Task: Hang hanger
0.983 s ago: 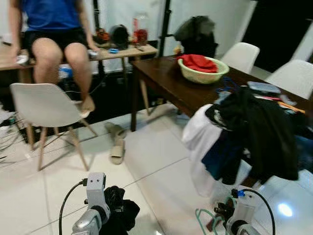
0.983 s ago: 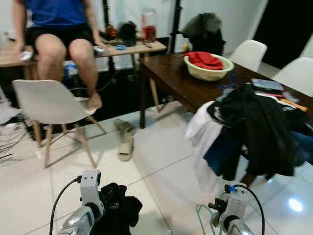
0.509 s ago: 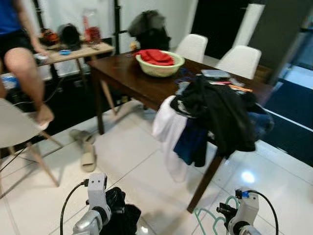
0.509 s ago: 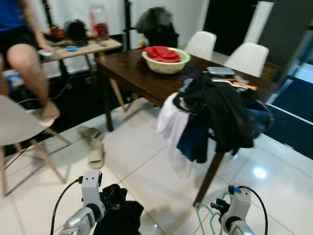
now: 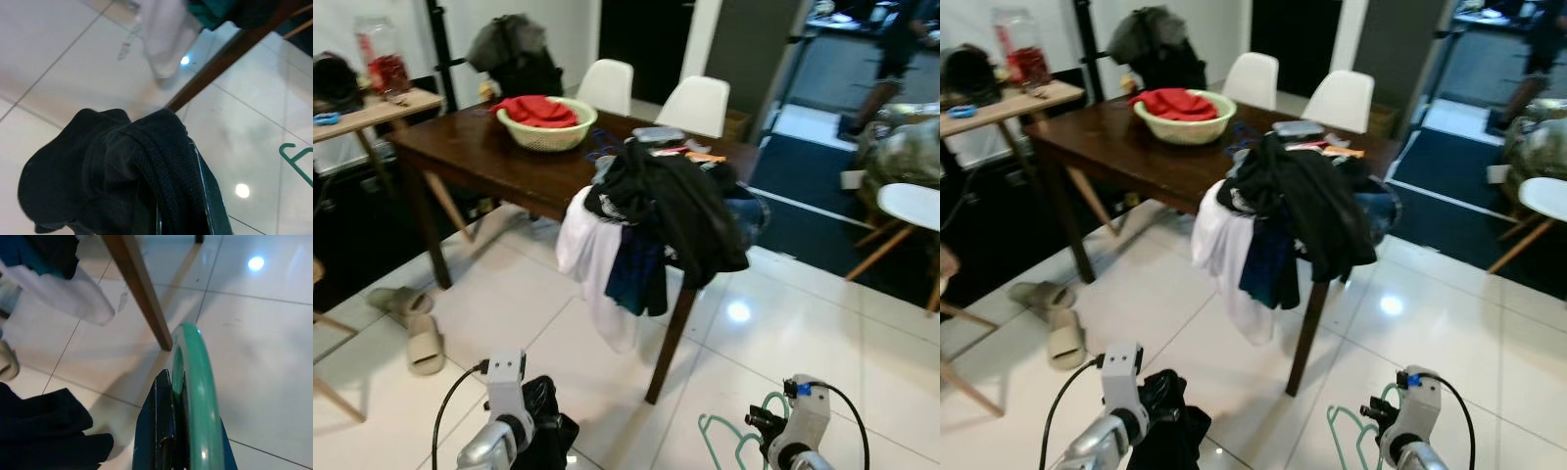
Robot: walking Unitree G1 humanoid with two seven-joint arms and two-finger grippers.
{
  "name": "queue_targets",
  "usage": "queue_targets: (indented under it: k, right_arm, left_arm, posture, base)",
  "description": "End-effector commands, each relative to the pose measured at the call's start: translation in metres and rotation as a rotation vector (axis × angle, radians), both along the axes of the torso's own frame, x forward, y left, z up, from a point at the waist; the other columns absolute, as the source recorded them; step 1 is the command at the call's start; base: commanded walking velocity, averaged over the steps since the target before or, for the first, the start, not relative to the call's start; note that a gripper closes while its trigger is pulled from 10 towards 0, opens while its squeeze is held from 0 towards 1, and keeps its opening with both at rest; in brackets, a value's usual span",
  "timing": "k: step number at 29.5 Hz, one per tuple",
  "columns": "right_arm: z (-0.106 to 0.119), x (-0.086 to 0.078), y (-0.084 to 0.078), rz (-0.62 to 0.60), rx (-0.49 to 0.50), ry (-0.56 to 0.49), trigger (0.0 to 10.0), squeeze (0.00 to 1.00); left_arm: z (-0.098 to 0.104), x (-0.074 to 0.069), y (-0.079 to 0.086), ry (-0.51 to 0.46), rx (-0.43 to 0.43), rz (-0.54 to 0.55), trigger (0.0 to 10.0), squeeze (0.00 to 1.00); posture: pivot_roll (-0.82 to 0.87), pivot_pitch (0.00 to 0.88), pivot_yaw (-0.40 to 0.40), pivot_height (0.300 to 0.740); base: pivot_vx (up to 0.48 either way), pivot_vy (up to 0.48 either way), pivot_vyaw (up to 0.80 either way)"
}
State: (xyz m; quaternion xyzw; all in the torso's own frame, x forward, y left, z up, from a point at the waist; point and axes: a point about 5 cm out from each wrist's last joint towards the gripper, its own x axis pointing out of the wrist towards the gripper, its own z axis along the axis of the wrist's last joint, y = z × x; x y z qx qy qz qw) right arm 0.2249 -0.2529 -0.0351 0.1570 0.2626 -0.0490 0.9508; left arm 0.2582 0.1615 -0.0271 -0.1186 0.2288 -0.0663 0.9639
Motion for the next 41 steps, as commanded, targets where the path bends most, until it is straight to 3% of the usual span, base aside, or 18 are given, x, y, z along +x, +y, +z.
queue_targets:
  k: [1, 16, 19, 22, 23, 26, 27, 28, 29, 30, 32, 33, 34, 35, 37, 39, 40, 41]
  right_arm:
    - [-0.003, -0.003, 0.002, -0.007, 0.015, 0.006, 10.0, 0.0]
    - [-0.003, -0.004, 0.004, 0.0, 0.059, -0.012, 10.0, 0.0]
    - [-0.003, -0.005, 0.003, 0.006, 0.065, -0.013, 10.0, 0.0]
    - [-0.002, -0.004, 0.002, 0.007, 0.069, -0.014, 10.0, 0.0]
    - [-0.002, -0.004, 0.002, 0.007, 0.069, -0.014, 10.0, 0.0]
    - [-0.002, -0.004, 0.001, 0.005, 0.071, -0.015, 10.0, 0.0]
    - [-0.002, -0.004, 0.001, 0.005, 0.071, -0.015, 10.0, 0.0]
    - [-0.002, -0.004, 0.001, 0.003, 0.072, -0.016, 10.0, 0.0]
    - [-0.002, -0.004, 0.001, 0.001, 0.072, -0.016, 10.0, 0.0]
    - [-0.002, -0.004, 0.001, 0.001, 0.072, -0.016, 10.0, 0.0]
    - [-0.002, -0.004, 0.001, 0.0, 0.073, -0.017, 10.0, 0.0]
    - [-0.002, -0.004, 0.001, 0.0, 0.073, -0.017, 10.0, 0.0]
    - [-0.002, -0.004, 0.002, -0.001, 0.073, -0.017, 10.0, 0.0]
    - [-0.002, -0.004, 0.002, -0.001, 0.073, -0.017, 10.0, 0.0]
    - [-0.002, -0.004, 0.002, -0.001, 0.074, -0.018, 10.0, 0.0]
    - [-0.002, -0.004, 0.003, -0.013, 0.079, -0.026, 10.0, 0.0]
    - [-0.002, -0.004, 0.003, -0.013, 0.079, -0.026, 10.0, 0.0]
    - [-0.002, -0.004, 0.002, -0.023, 0.077, -0.039, 10.0, 0.0]
  left_arm:
    - [0.0, -0.001, 0.002, -0.002, -0.01, 0.008, 10.0, 0.0]
    - [-0.001, -0.003, 0.007, -0.001, 0.013, 0.003, 10.0, 0.0]
    - [0.012, 0.007, 0.01, -0.1, 0.102, -0.072, 10.0, 0.0]
    - [0.068, 0.041, -0.007, -0.391, 0.046, -0.305, 10.0, 0.0]
    - [0.068, 0.041, -0.007, -0.391, 0.046, -0.305, 10.0, 0.0]
    - [0.145, 0.059, -0.031, -0.661, -0.05, -0.504, 10.0, 0.0]
    - [0.145, 0.059, -0.031, -0.661, -0.05, -0.504, 10.0, 0.0]
    - [0.193, 0.063, -0.039, -0.805, -0.093, -0.565, 10.0, 0.0]
    - [0.219, 0.065, -0.041, -0.88, -0.116, -0.584, 10.0, 0.0]
    - [0.219, 0.065, -0.041, -0.88, -0.116, -0.584, 10.0, 0.0]
    - [0.26, 0.064, -0.044, -1.001, -0.139, -0.63, 10.0, 0.0]
    - [0.26, 0.064, -0.044, -1.001, -0.139, -0.63, 10.0, 0.0]
    - [0.288, 0.062, -0.046, -1.088, -0.152, -0.665, 10.0, 0.0]
    - [0.288, 0.062, -0.046, -1.088, -0.152, -0.665, 10.0, 0.0]
    - [0.314, 0.065, -0.04, -1.174, -0.127, -0.633, 10.0, 0.0]
    - [0.355, 0.086, -0.003, -1.258, -0.062, -0.365, 10.0, 0.0]
    - [0.355, 0.086, -0.003, -1.258, -0.062, -0.365, 10.0, 0.0]
    - [0.359, 0.098, 0.023, -1.237, 0.006, -0.188, 10.0, 0.0]
  posture:
    - [-0.01, 0.0, -0.074, 0.74]
    - [-0.02, 0.0, -0.06, 0.74]
    - [-0.02, 0.0, -0.062, 0.74]
    - [-0.02, 0.0, -0.061, 0.74]
    - [-0.02, 0.0, -0.061, 0.74]
    - [-0.02, 0.0, -0.053, 0.74]
    - [-0.02, 0.0, -0.053, 0.74]
    - [-0.02, 0.0, -0.055, 0.74]
    - [-0.02, 0.0, -0.055, 0.74]
    - [-0.02, 0.0, -0.055, 0.74]
    - [-0.02, 0.0, -0.055, 0.74]
    - [-0.02, 0.0, -0.055, 0.74]
    - [-0.02, 0.0, -0.055, 0.74]
    - [-0.02, 0.0, -0.055, 0.74]
    - [-0.03, 0.0, -0.046, 0.74]
    - [-0.04, 0.0, -0.029, 0.74]
    - [-0.04, 0.0, -0.029, 0.74]
    - [-0.04, 0.0, -0.02, 0.74]
  base:
    - [0.0, 0.0, -0.8]
    - [0.0, 0.0, -0.8]
    - [0.0, 0.0, -0.8]
    - [0.0, 0.0, -0.8]
    - [0.0, 0.0, -0.8]
    - [0.0, 0.0, -0.8]
    - [0.0, 0.0, -0.8]
    - [0.0, 0.0, -0.8]
    - [0.0, 0.0, -0.8]
    - [0.0, 0.0, -0.8]
    - [0.0, 0.0, -0.8]
    - [0.0, 0.0, -0.8]
    - [0.0, 0.0, -0.8]
    - [0.0, 0.0, -0.8]
    - [0.0, 0.0, -0.8]
    - [0.0, 0.0, -0.8]
    - [0.0, 0.0, -0.8]
    - [0.0, 0.0, 0.0]
